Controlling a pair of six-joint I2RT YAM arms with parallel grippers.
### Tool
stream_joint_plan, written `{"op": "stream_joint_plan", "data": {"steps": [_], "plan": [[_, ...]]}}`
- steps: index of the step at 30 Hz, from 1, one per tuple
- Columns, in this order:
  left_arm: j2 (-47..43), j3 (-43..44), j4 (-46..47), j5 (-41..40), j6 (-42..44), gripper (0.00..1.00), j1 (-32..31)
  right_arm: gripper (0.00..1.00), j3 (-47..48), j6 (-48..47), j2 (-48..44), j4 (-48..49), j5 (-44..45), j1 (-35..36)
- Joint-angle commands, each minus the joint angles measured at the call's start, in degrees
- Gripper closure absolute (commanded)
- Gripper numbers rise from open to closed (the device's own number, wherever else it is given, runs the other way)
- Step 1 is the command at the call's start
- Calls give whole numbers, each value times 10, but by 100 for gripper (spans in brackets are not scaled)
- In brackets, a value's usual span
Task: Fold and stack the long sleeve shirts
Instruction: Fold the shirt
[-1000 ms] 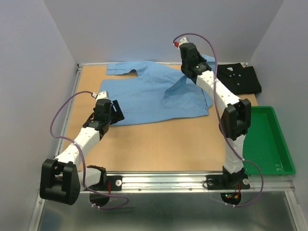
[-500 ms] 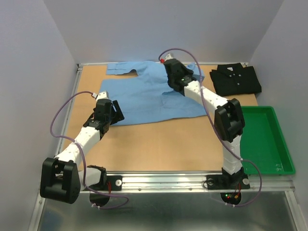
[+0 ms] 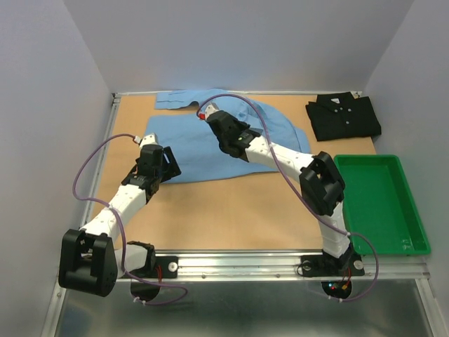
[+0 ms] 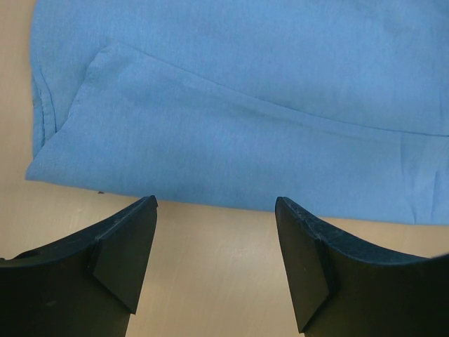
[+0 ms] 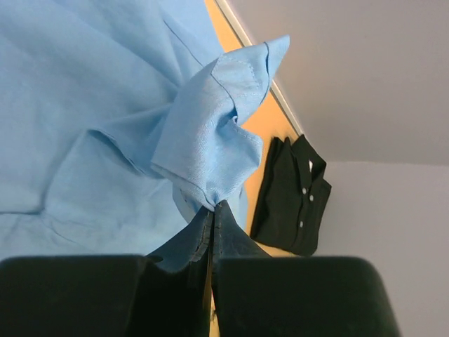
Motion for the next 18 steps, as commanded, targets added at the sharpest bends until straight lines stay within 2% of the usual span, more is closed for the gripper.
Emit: {"op": "stream_joint_plan", "data": {"steps": [1, 5, 7, 13, 18], "plan": [[-14, 11, -8, -19, -5, 20, -2, 99, 58, 34, 17, 23, 22, 25], [-18, 10, -9, -17, -7, 20, -2, 99, 52, 47, 11, 22, 51, 19], [-23, 9, -10, -18, -7, 20, -2, 99, 54, 25, 7, 22, 52, 15], [-27, 9, -9, -26, -8, 20, -2, 99, 44, 12, -37, 27, -55, 16], [-30, 8, -10, -25, -9, 20, -2, 99, 40, 67, -56, 30, 1, 0]]}}
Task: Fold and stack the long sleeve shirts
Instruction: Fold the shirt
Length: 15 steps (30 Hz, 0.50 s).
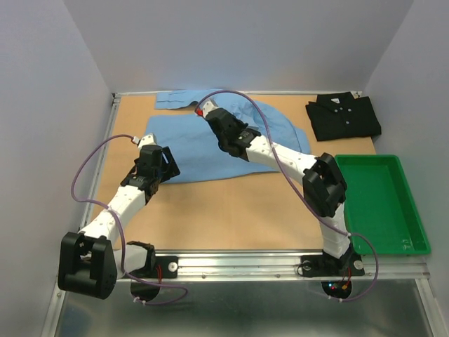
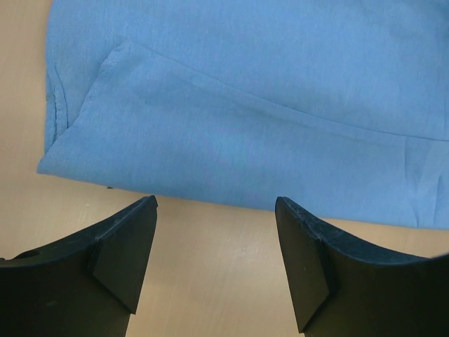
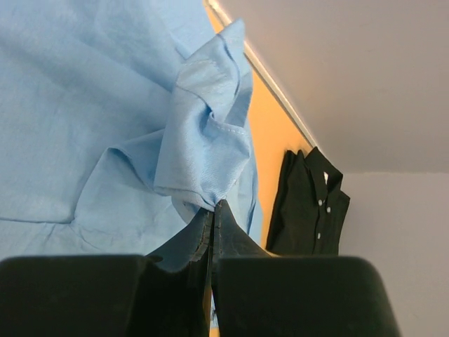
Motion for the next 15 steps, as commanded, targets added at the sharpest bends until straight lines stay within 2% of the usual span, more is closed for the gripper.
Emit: {"op": "stream_joint_plan", "data": {"steps": [1, 6, 9, 12, 15], "plan": [[-19, 7, 2, -11, -2, 20, -2, 100, 16, 50, -60, 30, 40, -16], [-17, 6, 1, -4, -2, 20, -2, 100, -38, 53, -79, 28, 132, -68], [-17, 6, 2, -3, -2, 20, -2, 99, -77, 63, -116, 17, 143, -91], [-12, 7, 2, 2, -2, 20, -2, 99, -118, 109, -146, -46, 118, -102], [-7, 8, 3, 10, -2, 20, -2, 99, -128, 191, -182, -179, 13, -103]]}}
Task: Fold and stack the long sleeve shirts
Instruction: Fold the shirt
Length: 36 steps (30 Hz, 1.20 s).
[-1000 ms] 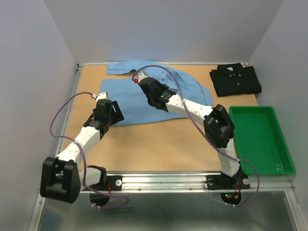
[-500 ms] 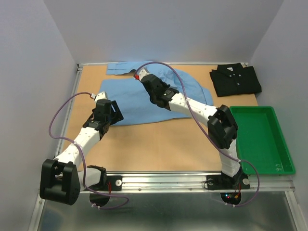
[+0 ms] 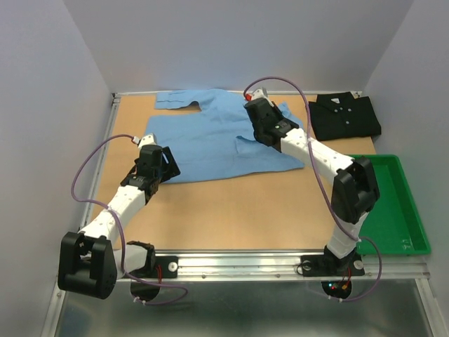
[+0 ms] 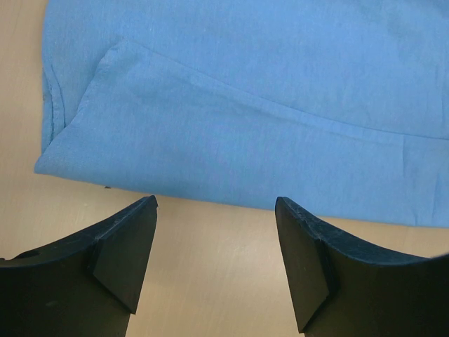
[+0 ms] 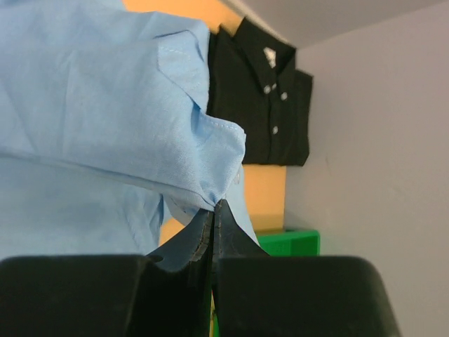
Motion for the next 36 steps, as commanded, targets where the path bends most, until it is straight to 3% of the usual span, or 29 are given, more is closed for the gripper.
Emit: {"op": "stream_joint_plan", "data": {"steps": [1, 9, 13, 18, 29, 36], "plan": [[-6, 9, 3, 7, -1, 20, -2, 99, -19, 133, -63, -143, -96, 13], [1, 9, 3, 18, 0, 20, -2, 99, -26, 263, -85, -306, -333, 14], [5, 8, 5, 29, 2, 20, -2, 99, 2, 295, -69, -335, -505, 14], [-3, 5, 17, 47, 5, 20, -2, 100, 70, 337, -26, -329, -633, 14], [-21, -1, 35, 87, 17, 20, -3, 99, 194, 441, 85, -244, -719, 10], [-42, -11, 70, 163, 30, 20, -6, 99, 270, 511, 121, -189, -739, -1]]}}
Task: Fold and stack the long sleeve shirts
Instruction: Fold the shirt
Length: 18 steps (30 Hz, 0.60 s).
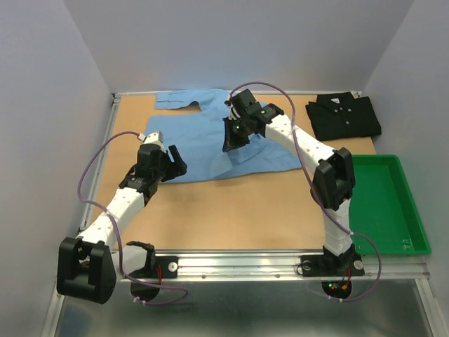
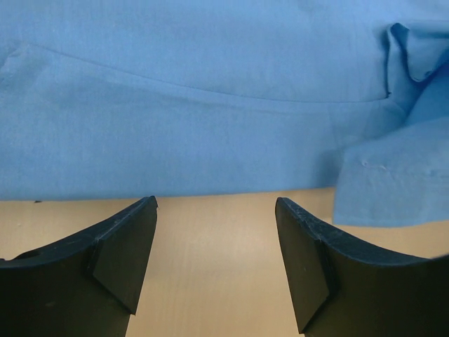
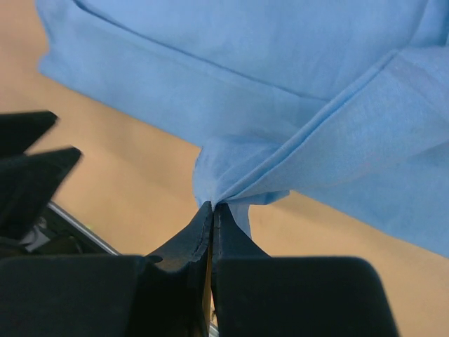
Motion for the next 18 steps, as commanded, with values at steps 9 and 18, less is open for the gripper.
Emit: {"op": "stream_joint_plan", "data": {"steps": [9, 18], "plan": [[-76, -28, 89, 76, 36, 20, -39, 100, 38, 156, 38, 182, -182, -7], [-69, -31, 100, 73, 36, 20, -56, 99, -19, 142, 30, 196, -160, -9]]}}
